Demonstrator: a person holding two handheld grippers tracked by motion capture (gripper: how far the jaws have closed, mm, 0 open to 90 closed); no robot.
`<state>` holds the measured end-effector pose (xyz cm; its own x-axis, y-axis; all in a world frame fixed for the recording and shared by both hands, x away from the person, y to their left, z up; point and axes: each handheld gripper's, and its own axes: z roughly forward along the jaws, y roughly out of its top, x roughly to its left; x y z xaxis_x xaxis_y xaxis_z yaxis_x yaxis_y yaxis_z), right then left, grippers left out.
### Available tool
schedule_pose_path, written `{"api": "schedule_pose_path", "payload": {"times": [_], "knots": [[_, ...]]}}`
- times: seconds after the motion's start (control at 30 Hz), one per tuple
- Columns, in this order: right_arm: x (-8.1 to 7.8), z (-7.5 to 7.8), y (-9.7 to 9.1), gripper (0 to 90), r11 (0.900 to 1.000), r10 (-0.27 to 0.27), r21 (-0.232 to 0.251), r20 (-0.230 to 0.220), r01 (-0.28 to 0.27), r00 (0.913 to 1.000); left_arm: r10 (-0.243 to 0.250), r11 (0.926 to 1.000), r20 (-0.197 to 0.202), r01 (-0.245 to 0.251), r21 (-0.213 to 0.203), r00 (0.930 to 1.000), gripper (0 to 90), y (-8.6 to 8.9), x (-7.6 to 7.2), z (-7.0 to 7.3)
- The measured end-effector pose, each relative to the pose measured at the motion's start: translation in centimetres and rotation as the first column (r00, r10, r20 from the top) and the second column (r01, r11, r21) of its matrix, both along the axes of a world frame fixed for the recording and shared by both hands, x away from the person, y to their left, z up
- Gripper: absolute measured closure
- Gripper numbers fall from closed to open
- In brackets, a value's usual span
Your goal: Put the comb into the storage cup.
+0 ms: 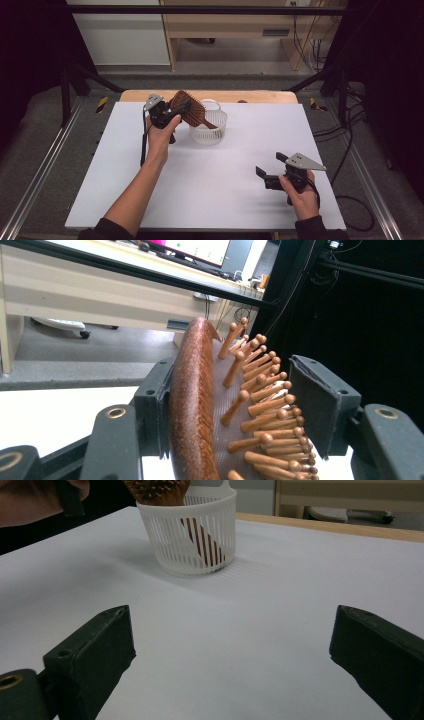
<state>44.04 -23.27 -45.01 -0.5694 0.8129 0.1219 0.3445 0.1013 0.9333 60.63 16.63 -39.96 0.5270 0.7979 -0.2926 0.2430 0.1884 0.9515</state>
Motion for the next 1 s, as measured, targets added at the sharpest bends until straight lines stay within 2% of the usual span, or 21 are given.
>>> {"api": "schedule_pose_path", "payload": {"times": [0.5,0.7,0.87,1.0], "knots": [[-0.04,0.03,-0.01,4.5,1.0,0.001,0.001,0.0,-0.001,1.0,0.007,1.0,0.006,-0.007,-0.003,1.0,30.1,-0.18,0.08,-0.11],[-0.04,0.01,0.02,4.4,1.0,0.003,0.0,-0.001,-0.003,1.0,0.02,0.9997,0.015,-0.02,0.011,0.9997,26.0,-0.17,0.06,-0.06],[-0.01,-0.03,0.04,4.4,1.0,0.003,0.002,-0.002,-0.003,1.0,0.034,0.9992,0.019,-0.034,0.019,0.9993,16.7,-0.31,0.03,-0.02],[0.01,-0.06,0.06,4.3,1.0,0.003,0.003,-0.004,-0.003,1.0,0.036,0.999,0.016,-0.036,0.026,0.9992,13.6,-0.45,0.04,-0.02]]}}
